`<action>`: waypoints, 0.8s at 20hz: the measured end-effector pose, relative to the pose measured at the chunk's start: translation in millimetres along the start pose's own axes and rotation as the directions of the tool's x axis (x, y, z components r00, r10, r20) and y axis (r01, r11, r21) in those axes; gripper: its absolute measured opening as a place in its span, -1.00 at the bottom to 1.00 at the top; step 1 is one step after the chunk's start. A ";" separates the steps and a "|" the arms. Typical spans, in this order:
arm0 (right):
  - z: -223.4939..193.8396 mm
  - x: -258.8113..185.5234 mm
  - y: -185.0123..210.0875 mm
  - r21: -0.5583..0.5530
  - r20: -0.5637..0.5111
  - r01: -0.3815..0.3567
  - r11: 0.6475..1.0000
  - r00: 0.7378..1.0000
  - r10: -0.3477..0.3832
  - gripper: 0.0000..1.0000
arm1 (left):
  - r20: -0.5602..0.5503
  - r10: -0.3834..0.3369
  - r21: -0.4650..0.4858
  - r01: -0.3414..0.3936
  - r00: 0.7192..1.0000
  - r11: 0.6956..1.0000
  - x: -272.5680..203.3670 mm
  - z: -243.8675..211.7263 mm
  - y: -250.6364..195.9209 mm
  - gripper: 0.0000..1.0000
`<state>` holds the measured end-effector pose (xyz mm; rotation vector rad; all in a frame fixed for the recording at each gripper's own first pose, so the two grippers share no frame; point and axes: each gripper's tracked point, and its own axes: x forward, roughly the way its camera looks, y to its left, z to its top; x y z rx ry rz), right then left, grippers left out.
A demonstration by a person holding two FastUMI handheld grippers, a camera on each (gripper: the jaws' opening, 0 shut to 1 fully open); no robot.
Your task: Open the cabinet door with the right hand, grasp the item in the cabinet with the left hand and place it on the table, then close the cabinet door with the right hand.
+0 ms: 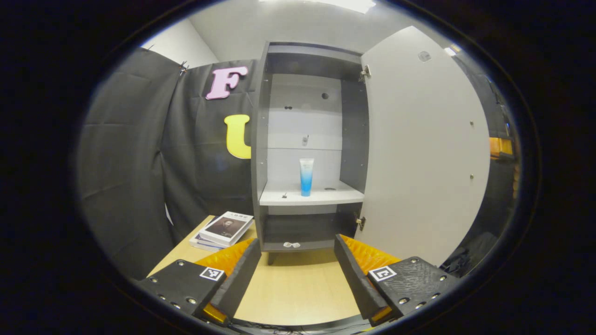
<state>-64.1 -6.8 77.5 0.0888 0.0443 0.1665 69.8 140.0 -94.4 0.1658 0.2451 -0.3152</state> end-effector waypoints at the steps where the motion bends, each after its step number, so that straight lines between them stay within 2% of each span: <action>1: -1.6 -6.0 0.0 0.003 -0.006 0.005 1.000 1.000 -0.005 -0.87 | -0.006 -0.012 -0.005 0.012 1.000 1.000 1.1 -0.8 -1.8 0.90; 4: -12.0 -27.8 13.1 0.046 -0.028 -0.011 0.999 1.000 0.012 -0.87 | -0.014 -0.051 0.000 0.051 0.999 0.999 4.6 -1.6 -4.6 0.93; 7: -18.1 -53.0 12.0 0.054 -0.038 0.052 0.997 0.998 -0.050 -0.87 | -0.024 -0.082 0.012 0.082 0.996 0.997 9.1 0.2 -2.1 0.90; 8: -16.8 -62.1 11.8 0.066 -0.027 0.071 0.995 0.997 -0.069 -0.87 | -0.022 -0.093 0.012 0.094 0.995 0.996 9.9 0.7 -2.8 0.90; 9: -12.6 -71.8 9.7 0.073 -0.008 0.086 0.994 0.996 -0.086 -0.95 | -0.024 -0.102 0.007 0.103 0.994 0.995 11.7 1.4 -2.9 0.93; 10: -9.9 -82.5 6.6 0.079 0.005 0.102 0.992 0.995 -0.103 -0.89 | -0.027 -0.115 -0.002 0.115 0.993 0.993 12.1 0.4 -4.8 0.93; 11: -6.7 -93.3 2.7 0.082 0.025 0.120 0.989 0.992 -0.123 -0.95 | -0.017 -0.128 -0.012 0.128 0.992 0.992 12.6 1.8 -6.4 0.93; 13: 9.5 -110.5 -12.9 0.107 0.066 0.189 0.976 0.978 -0.197 -0.95 | 0.013 -0.140 -0.028 0.141 0.990 0.990 22.6 8.4 -8.9 0.92; 14: 12.7 -105.9 -17.9 0.144 0.069 0.212 0.966 0.972 -0.224 -1.00 | 0.012 -0.135 -0.031 0.135 0.991 0.990 19.3 6.7 -5.5 0.90; 16: 13.0 -105.1 -29.9 0.181 0.077 0.262 0.948 0.957 -0.279 -0.95 | 0.051 -0.151 -0.059 0.154 0.987 0.986 23.3 13.7 -8.5 0.90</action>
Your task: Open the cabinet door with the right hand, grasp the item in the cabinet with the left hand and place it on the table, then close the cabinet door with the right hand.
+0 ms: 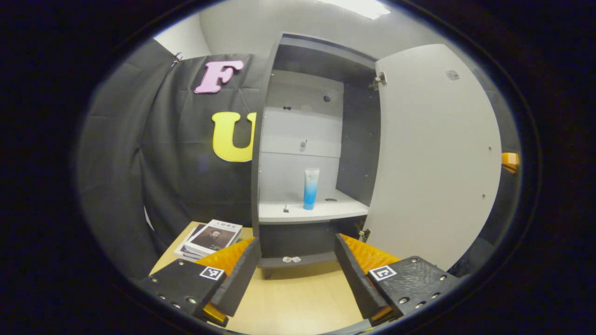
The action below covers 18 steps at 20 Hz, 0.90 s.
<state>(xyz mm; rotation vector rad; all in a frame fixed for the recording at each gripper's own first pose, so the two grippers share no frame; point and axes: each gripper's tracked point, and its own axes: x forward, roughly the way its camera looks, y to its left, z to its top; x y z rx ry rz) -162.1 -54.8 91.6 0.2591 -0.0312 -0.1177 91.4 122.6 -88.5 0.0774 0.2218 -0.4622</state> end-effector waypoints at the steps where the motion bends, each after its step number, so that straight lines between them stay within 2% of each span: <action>1: 0.2 2.2 -7.8 0.005 0.002 0.034 0.999 0.999 -0.034 -0.96 | 0.010 -0.023 -0.019 0.023 1.000 1.000 2.5 1.5 -6.2 0.94; 3: -5.1 4.1 -14.7 0.012 -0.027 0.060 0.998 0.998 -0.059 -0.96 | 0.026 -0.031 -0.017 0.032 0.999 0.999 1.2 5.0 -5.1 0.94; 5: -6.2 5.0 -32.3 -0.040 -0.038 0.114 0.993 0.993 -0.115 -0.95 | 0.042 -0.038 -0.009 0.038 0.998 0.999 2.2 7.3 -1.2 0.94; 7: 0.6 8.4 -42.3 -0.072 -0.014 0.162 0.984 0.987 -0.163 -0.96 | 0.049 -0.045 -0.017 0.046 0.998 0.999 3.7 8.2 -1.4 0.90; 10: 12.8 24.1 -49.5 -0.073 0.014 0.190 0.979 0.982 -0.189 -0.96 | 0.047 -0.052 -0.016 0.053 0.998 0.998 4.2 8.7 -0.8 0.89; 11: 7.2 41.4 -55.1 -0.071 0.018 0.202 0.977 0.979 -0.201 -0.95 | 0.051 -0.054 -0.012 0.055 0.997 0.998 5.4 9.8 -0.9 0.89; 12: 5.8 36.4 -59.7 -0.082 0.009 0.214 0.973 0.977 -0.214 -0.96 | 0.055 -0.060 -0.006 0.060 0.997 0.998 8.0 11.0 -0.5 0.96; 15: 13.5 56.0 -70.5 -0.118 0.045 0.261 0.958 0.965 -0.257 -1.00 | 0.068 -0.080 -0.008 0.081 0.994 0.997 16.3 14.7 -5.3 0.96; 16: 15.3 62.9 -71.9 -0.111 0.057 0.264 0.958 0.964 -0.259 -0.95 | 0.075 -0.085 -0.006 0.085 0.994 0.996 19.5 16.4 -6.3 0.97; 17: 18.1 71.9 -78.3 -0.096 0.064 0.270 0.958 0.962 -0.265 -0.94 | 0.083 -0.084 0.000 0.085 0.993 0.996 24.7 19.2 -6.2 0.90; 18: 19.0 79.3 -87.7 -0.078 0.062 0.281 0.957 0.959 -0.276 -0.78 | 0.087 -0.084 0.006 0.084 0.993 0.996 27.2 20.0 -5.9 0.90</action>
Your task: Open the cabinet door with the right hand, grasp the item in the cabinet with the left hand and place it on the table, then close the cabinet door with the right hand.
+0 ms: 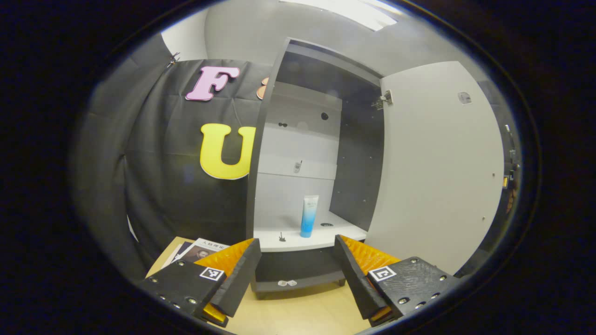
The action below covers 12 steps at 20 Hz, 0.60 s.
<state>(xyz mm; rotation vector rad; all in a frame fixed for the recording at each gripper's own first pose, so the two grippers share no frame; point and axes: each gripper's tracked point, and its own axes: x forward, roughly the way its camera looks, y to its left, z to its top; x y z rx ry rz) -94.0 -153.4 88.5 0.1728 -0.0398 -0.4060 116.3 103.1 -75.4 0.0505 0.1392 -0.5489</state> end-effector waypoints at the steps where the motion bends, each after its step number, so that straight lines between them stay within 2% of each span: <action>1: -1.6 8.4 -3.4 0.017 -0.013 -0.003 1.000 1.000 0.003 -0.75 | 0.004 0.000 0.006 0.000 1.000 1.000 4.3 1.6 0.4 0.90; 2: -2.3 19.0 -7.8 0.035 -0.022 0.003 0.999 1.000 -0.002 -0.58 | 0.008 -0.002 0.010 0.002 1.000 1.000 8.5 2.7 0.5 0.93; 5: -2.2 48.9 -14.3 0.057 -0.025 -0.012 0.998 1.000 0.013 0.08 | 0.010 -0.012 -0.006 0.012 1.000 1.000 21.0 4.2 -4.9 0.93; 7: -15.0 68.3 -28.7 0.032 -0.062 0.025 0.999 0.998 -0.023 0.93 | 0.009 -0.041 0.002 0.041 0.999 0.999 25.6 5.7 -11.8 0.94; 8: -18.8 79.4 -36.3 0.019 -0.072 0.045 0.999 0.996 -0.044 0.89 | 0.018 -0.051 0.016 0.050 0.999 0.999 31.1 6.9 -11.4 0.93; 9: -19.9 84.9 -40.2 0.012 -0.072 0.053 0.999 0.996 -0.052 0.95 | 0.023 -0.053 0.031 0.052 0.998 0.998 36.7 7.4 -10.3 0.90; 10: -20.9 89.8 -40.5 0.006 -0.072 0.056 0.998 0.996 -0.055 0.96 | 0.020 -0.051 0.037 0.050 0.999 0.998 40.6 5.9 -8.8 0.89; 11: -21.2 94.7 -41.5 0.006 -0.069 0.057 0.998 0.996 -0.057 0.95 | 0.014 -0.051 0.037 0.050 0.999 0.998 43.9 3.9 -9.1 0.96; 12: -24.3 99.9 -44.0 0.011 -0.069 0.060 0.998 0.996 -0.059 0.95 | 0.007 -0.058 0.038 0.058 0.998 0.998 46.0 1.9 -12.4 0.92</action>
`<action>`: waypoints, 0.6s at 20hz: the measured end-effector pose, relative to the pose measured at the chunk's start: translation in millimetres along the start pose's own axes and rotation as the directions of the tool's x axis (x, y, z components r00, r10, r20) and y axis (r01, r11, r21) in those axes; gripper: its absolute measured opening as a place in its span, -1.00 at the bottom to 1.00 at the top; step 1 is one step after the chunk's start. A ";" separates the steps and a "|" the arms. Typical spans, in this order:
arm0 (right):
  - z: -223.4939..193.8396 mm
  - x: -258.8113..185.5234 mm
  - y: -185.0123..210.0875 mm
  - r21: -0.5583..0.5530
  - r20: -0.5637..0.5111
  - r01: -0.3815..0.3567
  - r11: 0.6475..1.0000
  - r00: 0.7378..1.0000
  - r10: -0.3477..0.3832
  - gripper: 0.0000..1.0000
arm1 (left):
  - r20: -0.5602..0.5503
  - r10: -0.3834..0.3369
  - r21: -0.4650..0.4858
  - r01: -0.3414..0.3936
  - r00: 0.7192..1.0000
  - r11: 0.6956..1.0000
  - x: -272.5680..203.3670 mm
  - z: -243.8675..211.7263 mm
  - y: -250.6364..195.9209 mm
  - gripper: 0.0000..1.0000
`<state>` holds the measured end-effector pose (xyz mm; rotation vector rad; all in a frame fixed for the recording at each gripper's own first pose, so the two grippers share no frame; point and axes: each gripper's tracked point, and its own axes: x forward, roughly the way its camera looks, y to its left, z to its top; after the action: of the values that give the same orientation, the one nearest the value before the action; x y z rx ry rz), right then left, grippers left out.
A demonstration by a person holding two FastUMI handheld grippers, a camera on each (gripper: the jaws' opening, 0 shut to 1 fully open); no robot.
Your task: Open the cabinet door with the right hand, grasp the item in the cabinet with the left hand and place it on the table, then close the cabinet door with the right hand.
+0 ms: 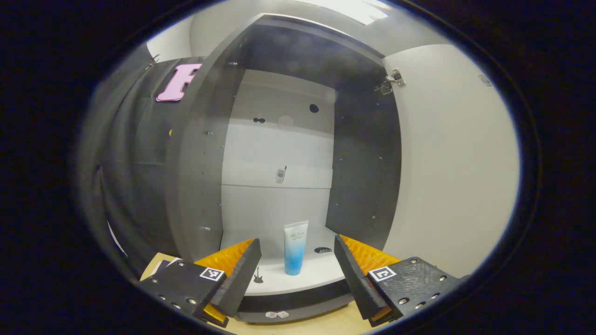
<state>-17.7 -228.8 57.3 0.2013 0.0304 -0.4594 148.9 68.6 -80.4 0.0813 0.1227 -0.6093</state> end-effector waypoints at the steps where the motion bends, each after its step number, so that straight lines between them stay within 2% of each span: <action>1: -2.7 4.5 -3.5 0.003 -0.009 0.004 1.000 1.000 -0.004 0.96 | -0.008 -0.005 0.005 0.005 1.000 1.000 2.1 -1.0 -1.4 0.89; 5: -15.8 19.5 -17.7 -0.038 -0.045 0.035 0.999 0.998 -0.037 0.96 | -0.027 0.009 0.039 -0.008 1.000 0.999 4.6 -6.4 0.5 0.92; 7: -17.7 27.8 -20.8 -0.052 -0.051 0.042 0.998 0.998 -0.045 0.96 | -0.042 0.012 0.045 -0.010 0.999 0.999 9.2 -10.0 2.6 0.39; 12: -16.9 46.3 -26.9 -0.016 -0.051 0.045 0.999 0.998 -0.046 0.95 | -0.044 -0.004 0.048 0.006 0.999 0.999 34.1 -18.1 -1.3 0.38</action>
<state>12.2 -269.4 32.3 0.1985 0.0892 -0.4989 174.3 50.2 -103.0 0.1410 0.1506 -0.6156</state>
